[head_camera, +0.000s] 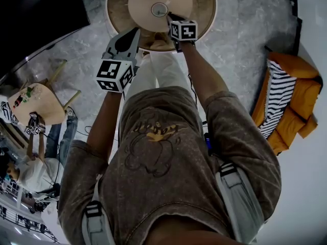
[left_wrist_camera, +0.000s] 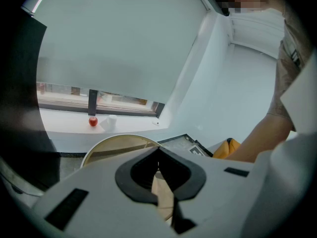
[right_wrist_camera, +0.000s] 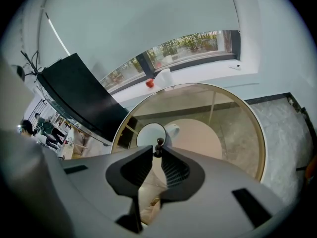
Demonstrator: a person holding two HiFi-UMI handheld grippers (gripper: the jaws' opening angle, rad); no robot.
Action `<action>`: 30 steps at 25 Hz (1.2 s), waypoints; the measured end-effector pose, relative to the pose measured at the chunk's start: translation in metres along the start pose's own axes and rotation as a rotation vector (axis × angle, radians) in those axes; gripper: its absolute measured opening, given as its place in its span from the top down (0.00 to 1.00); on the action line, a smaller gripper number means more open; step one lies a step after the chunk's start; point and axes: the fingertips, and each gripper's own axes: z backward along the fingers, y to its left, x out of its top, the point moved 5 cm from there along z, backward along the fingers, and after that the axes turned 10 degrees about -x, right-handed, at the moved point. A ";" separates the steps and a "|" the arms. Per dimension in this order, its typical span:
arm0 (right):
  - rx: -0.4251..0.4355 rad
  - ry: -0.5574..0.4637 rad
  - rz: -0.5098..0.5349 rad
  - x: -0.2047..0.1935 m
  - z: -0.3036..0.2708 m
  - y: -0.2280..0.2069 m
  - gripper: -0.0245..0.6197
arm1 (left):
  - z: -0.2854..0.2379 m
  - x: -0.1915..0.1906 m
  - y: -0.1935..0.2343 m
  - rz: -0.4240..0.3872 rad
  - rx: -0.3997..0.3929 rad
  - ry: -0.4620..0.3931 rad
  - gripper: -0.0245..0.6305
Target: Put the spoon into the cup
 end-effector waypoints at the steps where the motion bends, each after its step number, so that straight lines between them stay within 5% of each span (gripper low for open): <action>1: 0.000 -0.001 -0.001 0.000 0.000 0.000 0.87 | 0.000 0.000 0.000 0.001 0.000 0.000 0.93; 17: -0.023 -0.020 -0.053 -0.007 0.014 -0.006 0.75 | 0.003 -0.002 0.000 -0.003 -0.031 -0.001 0.93; 30: 0.010 -0.146 -0.037 0.004 0.083 0.008 0.79 | 0.017 0.021 -0.018 -0.051 -0.076 -0.034 0.93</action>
